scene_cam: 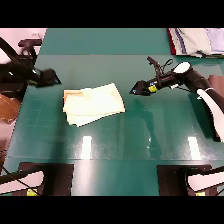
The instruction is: Fold the shirts.
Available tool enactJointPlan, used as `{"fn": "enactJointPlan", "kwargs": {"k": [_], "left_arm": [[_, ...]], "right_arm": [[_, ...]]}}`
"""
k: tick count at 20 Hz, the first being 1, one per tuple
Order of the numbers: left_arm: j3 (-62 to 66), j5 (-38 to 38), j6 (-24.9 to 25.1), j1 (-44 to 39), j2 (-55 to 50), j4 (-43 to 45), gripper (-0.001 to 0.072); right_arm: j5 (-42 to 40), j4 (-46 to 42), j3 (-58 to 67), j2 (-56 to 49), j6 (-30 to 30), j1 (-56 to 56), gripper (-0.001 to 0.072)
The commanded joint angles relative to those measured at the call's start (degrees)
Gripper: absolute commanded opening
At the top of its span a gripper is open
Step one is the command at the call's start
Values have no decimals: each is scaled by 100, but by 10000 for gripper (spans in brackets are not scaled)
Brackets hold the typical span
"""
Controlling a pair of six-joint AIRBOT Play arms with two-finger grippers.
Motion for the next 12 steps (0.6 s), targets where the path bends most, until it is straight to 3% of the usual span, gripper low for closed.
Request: {"fn": "enactJointPlan", "kwargs": {"k": [1, 5, 9, 10, 11, 12], "left_arm": [[-1082, 844, 442, 2, 4, -614, 480], [-1250, 1019, 817, -26, -94, -1211, 479], [-1231, 990, 975, -367, -216, -1209, 478], [-1141, 966, 973, -369, -214, -1200, 367], [-1005, 848, 975, -319, -184, -1187, 46], [-859, 693, 957, -258, -144, -1182, 25]], "right_arm": [[20, 39, -44, 15, 7, -42, 484], [28, 42, -44, 15, 11, -39, 483], [87, 39, -44, 15, 15, -42, 483], [109, 39, -44, 15, 15, -42, 482], [157, 39, -44, 15, 15, -42, 482], [197, 39, -44, 15, 15, -42, 482]]}}
